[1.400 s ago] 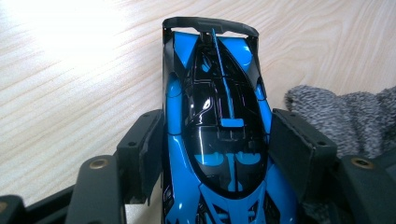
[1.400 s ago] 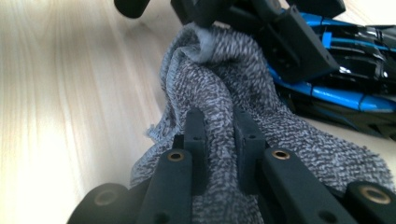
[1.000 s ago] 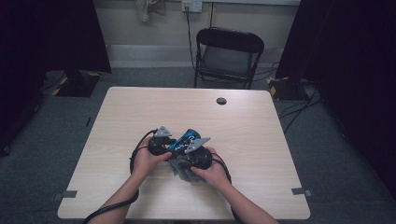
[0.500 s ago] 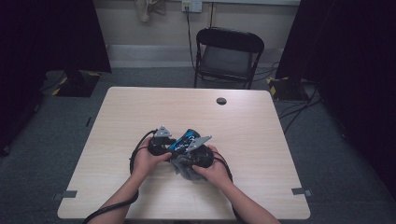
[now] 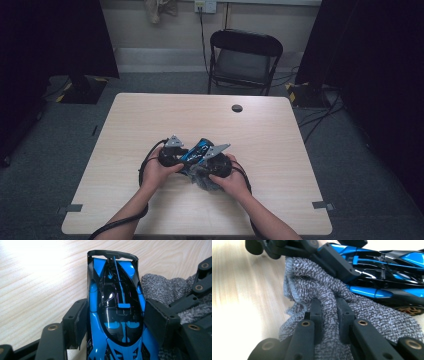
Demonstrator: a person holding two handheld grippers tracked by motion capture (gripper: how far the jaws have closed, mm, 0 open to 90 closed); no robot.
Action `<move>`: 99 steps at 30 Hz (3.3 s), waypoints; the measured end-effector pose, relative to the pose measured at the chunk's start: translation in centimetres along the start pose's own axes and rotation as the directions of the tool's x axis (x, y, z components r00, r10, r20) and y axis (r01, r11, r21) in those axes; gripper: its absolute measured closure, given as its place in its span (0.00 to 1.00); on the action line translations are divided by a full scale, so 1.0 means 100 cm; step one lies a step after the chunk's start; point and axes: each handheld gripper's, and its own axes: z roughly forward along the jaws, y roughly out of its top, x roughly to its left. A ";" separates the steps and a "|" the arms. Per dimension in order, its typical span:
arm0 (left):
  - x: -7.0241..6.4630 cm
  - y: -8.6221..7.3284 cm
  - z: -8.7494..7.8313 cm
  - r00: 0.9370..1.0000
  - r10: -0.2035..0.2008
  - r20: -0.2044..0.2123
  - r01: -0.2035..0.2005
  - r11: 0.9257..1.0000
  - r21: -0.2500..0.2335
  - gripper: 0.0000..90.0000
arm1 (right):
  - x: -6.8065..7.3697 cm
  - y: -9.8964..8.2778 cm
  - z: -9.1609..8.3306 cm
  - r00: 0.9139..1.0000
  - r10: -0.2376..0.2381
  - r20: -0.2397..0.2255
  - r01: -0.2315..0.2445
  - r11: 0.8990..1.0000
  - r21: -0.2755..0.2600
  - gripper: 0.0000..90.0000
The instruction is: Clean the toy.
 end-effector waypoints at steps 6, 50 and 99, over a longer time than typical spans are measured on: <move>0.000 0.000 0.000 1.000 0.001 -0.001 -0.001 1.000 0.002 0.41 | -0.004 -0.001 -0.002 1.000 0.011 0.012 -0.011 1.000 -0.003 0.87; 0.000 -0.001 -0.001 1.000 -0.002 0.003 0.002 1.000 0.003 0.41 | -0.053 -0.012 -0.016 0.984 0.131 0.124 -0.128 0.991 -0.033 0.87; 0.000 0.000 -0.002 1.000 0.003 -0.006 -0.003 1.000 0.012 0.41 | -0.070 -0.018 -0.026 0.962 0.170 0.215 -0.164 0.985 -0.048 0.87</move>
